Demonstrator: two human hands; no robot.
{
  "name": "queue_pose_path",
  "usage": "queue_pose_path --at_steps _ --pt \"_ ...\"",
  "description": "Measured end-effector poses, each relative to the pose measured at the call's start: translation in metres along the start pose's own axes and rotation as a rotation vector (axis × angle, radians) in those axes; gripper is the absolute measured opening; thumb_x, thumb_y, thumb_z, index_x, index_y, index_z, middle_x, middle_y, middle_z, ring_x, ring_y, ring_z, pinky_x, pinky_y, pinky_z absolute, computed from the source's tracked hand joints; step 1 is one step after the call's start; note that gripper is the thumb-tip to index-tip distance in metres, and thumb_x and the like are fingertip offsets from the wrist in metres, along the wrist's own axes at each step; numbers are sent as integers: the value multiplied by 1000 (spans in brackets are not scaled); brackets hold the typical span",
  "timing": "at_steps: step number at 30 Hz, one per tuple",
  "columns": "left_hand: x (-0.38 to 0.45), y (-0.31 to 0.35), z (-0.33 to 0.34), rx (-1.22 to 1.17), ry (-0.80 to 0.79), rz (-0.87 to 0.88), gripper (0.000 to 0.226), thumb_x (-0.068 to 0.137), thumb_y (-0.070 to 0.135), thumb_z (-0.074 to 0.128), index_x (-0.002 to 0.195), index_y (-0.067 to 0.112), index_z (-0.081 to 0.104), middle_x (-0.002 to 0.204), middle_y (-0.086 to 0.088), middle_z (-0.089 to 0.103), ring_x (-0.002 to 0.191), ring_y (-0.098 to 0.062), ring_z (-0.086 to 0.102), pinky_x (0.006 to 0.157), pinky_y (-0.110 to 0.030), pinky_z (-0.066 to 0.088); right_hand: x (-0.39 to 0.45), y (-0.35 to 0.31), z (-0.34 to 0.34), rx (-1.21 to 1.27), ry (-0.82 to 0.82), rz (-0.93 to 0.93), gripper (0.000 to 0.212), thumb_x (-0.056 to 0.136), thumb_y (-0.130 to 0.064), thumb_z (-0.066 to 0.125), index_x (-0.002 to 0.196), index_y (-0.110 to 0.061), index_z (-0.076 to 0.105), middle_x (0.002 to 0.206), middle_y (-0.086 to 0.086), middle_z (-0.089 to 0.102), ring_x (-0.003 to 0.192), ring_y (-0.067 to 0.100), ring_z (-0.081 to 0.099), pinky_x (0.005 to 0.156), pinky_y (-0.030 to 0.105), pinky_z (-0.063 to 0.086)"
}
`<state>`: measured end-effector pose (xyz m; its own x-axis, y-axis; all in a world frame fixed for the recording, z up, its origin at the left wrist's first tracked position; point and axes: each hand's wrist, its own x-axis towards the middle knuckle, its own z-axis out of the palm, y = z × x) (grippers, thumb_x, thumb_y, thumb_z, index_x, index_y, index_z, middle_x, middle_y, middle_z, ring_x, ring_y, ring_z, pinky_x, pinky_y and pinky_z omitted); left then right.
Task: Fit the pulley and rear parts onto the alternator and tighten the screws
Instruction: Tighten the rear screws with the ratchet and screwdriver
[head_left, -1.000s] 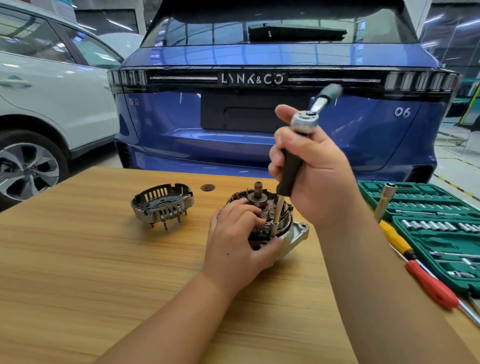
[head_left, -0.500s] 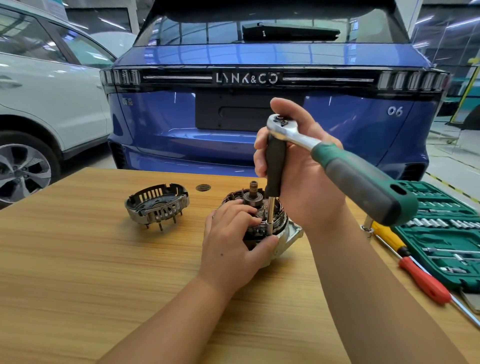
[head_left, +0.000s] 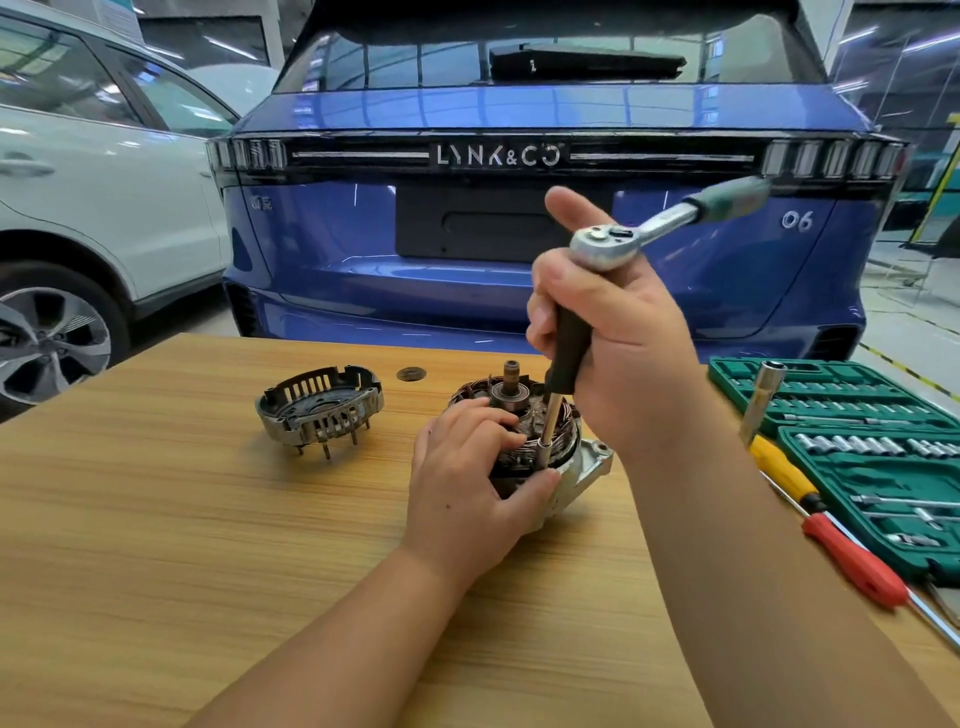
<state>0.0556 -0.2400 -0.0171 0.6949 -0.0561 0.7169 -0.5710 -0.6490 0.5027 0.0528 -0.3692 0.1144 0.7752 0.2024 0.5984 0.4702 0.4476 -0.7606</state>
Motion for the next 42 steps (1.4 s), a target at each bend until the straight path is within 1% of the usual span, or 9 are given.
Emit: queue_pose_path --at_steps 4,8,14,16,22,29,35,40,42 --pt "0 1 1 -2 5 -3 36 79 51 66 95 19 70 118 12 63 128 -12 48 109 -55 36 0 12 8 -172 -8 -236 40 96 0 57 126 -26 55 79 5 55 60 23 47 60 30 47" --pt "-1 2 0 -100 -20 -58 32 78 54 66 96 28 63 115 31 51 128 -12 49 106 -57 40 2 12 4 32 -78 -122 48 92 4 46 124 -27 62 83 10 53 65 22 46 60 26 48" --pt "-2 4 2 -181 -1 -131 50 75 56 72 115 46 43 121 53 38 122 -5 49 105 -54 44 5 8 -6 212 -190 13 72 72 -45 82 131 -14 56 88 12 58 70 19 56 64 28 51" --pt "-1 3 2 -148 5 -71 32 77 56 68 102 40 57 117 45 47 124 -10 50 106 -55 41 5 7 -3 208 -120 19 76 70 -43 87 131 -11 55 87 9 58 67 17 56 62 26 50" --pt "-1 -1 4 -9 35 18 35 79 54 65 96 23 69 118 19 57 130 -4 43 113 -46 31 2 6 6 -141 317 -69 20 88 -21 72 98 -5 66 59 -5 50 50 10 42 48 19 40" --pt "0 -2 4 0 31 9 35 79 52 67 96 22 69 118 14 62 130 -10 46 111 -52 34 -2 5 4 -221 56 -278 38 97 -4 58 127 -28 54 75 8 51 58 25 48 60 37 47" --pt "-1 -2 2 14 17 16 31 80 47 74 96 21 69 116 12 65 129 -11 47 113 -47 32 2 12 2 -63 -63 -230 47 96 4 54 132 -27 54 78 4 57 59 17 49 57 31 44" --pt "-1 -1 3 8 25 0 35 79 53 66 96 22 69 117 12 64 129 -10 46 112 -46 32 13 3 -7 237 -179 34 68 58 -47 89 118 -26 67 77 7 65 57 20 58 57 32 45" --pt "-1 -2 4 -3 22 0 33 79 51 69 95 22 68 116 14 62 130 -12 47 111 -52 35 10 4 -8 209 -99 32 65 71 -45 85 126 -21 61 79 7 64 59 19 57 58 30 47"
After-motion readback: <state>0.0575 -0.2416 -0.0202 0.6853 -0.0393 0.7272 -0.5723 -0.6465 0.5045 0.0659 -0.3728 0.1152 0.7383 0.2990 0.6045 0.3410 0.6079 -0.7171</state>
